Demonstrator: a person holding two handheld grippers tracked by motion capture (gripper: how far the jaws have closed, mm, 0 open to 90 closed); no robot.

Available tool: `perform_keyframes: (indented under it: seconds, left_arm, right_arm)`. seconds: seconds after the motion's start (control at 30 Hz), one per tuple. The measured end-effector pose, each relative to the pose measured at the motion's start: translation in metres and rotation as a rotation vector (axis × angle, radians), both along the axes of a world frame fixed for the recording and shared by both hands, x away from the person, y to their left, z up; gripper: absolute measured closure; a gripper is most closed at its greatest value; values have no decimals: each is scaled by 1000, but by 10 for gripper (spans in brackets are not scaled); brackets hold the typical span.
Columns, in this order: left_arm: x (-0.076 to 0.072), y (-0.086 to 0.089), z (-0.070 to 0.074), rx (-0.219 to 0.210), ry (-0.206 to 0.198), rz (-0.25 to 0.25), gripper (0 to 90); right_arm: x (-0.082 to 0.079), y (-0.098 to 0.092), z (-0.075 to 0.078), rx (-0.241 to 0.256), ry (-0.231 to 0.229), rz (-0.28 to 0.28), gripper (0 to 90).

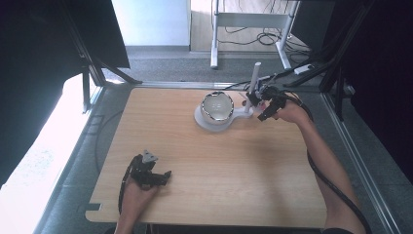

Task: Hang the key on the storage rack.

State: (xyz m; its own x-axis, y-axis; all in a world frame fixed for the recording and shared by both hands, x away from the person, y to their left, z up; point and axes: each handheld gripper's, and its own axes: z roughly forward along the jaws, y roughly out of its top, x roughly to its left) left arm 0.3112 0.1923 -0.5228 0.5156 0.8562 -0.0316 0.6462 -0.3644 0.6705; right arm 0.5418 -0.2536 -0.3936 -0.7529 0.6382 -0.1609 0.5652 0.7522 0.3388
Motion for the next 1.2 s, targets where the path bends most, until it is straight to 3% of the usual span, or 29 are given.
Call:
perform_keyframes:
  seconds: [0.83,1.2]
  left_arm:
    - [0,0,0,0,0,0,40]
    - [0,0,0,1,0,0,40]
  right_arm:
    - [-49,0,13,31,-23,84,131]
    - [-72,1,9,52,-25,124,132]
